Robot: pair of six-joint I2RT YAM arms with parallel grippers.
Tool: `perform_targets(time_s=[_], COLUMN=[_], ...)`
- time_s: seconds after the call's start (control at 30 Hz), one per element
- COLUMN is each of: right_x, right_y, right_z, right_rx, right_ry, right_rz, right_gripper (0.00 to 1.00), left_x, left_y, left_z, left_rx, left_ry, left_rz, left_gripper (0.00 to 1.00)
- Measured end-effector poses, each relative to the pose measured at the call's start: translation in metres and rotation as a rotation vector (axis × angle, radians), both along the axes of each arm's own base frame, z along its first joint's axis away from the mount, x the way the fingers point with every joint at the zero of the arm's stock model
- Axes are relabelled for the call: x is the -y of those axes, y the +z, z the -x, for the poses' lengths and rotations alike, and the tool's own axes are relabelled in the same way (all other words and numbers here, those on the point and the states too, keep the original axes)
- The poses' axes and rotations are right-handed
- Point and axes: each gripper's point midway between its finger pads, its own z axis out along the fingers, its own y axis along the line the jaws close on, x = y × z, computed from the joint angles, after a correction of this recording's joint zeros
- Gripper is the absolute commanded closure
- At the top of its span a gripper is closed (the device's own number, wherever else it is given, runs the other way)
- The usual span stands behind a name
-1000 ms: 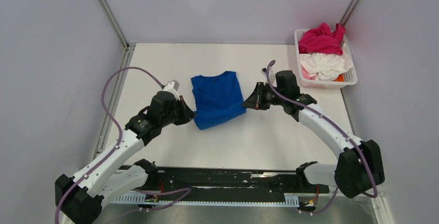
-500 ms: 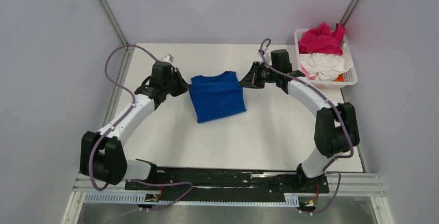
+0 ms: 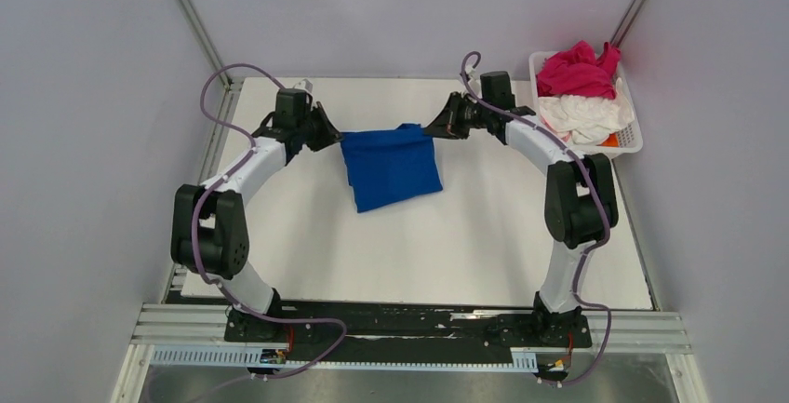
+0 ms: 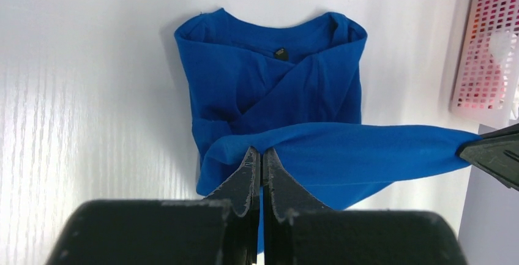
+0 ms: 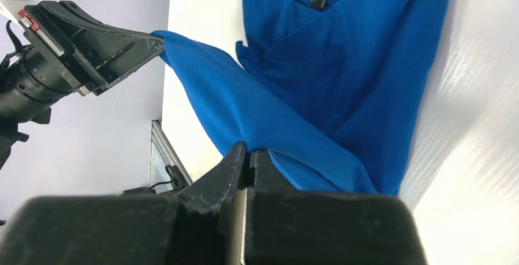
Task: Fold and stack the t-shirts
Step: Fold the long partially folded tshirt into a neat square
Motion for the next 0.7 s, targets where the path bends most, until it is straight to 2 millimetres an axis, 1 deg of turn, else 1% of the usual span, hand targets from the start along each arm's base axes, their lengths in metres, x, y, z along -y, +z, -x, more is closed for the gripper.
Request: perform_targets(time_s=[0.2,0.27,0.4,0.43,0.47,0.5,0.53,0.57,0.6,0.63,0.7], right_x=[-0.004,-0.007,-0.010,-0.011,-0.012,-0.012,-0.013,-0.014,-0.015,-0.015,-0.016], right_y=[-0.021,-0.028,-0.040,-0.044,-0.047,-0.050,-0.053,-0.056,-0.060,-0.063,-0.066], right_z=[-0.026,-0.037,-0.052,-0.056,-0.060,-0.064,-0.068,-0.074,-0.080,-0.087,-0.099], right_rx=[-0.016,-0.012,-0.004,0.001,0.004,0.007,0.013,0.022,0.029,0.037,0.050], right_ry=[-0.007,-0.008,-0.019,-0.021,-0.023,-0.025,-0.027,-0.030,-0.031,-0.033,-0.037], right_rz=[0.003,0.002,-0.001,-0.002,-0.003,-0.003,-0.004,-0.004,-0.006,-0.006,-0.010], right_gripper=[1.00,0.99,0.94,0.92,0.84,0.74,0.61,0.45,0.32,0.22,0.06], left_x=[-0.003,-0.005,-0.008,-0.009,-0.010,-0.011,-0.012,-0.013,-0.015,-0.017,-0.021], left_y=[-0.029,-0.039,-0.054,-0.057,-0.060,-0.063,-0.067,-0.070,-0.074,-0.077,-0.081], left_z=[-0.023,-0.030,-0.044,-0.047,-0.050,-0.053,-0.056,-0.058,-0.062,-0.066,-0.075], left_rx=[-0.057,-0.077,-0.104,-0.109,-0.114,-0.121,-0.126,-0.131,-0.138,-0.144,-0.148], left_ry=[0.006,0.014,0.032,0.036,0.041,0.048,0.054,0.059,0.067,0.075,0.083], left_rz=[0.010,0.012,0.014,0.013,0.013,0.013,0.012,0.010,0.009,0.008,0.002], left_gripper=[1.00,1.00,1.00,1.00,1.00,0.98,0.96,0.80,0.67,0.37,0.06])
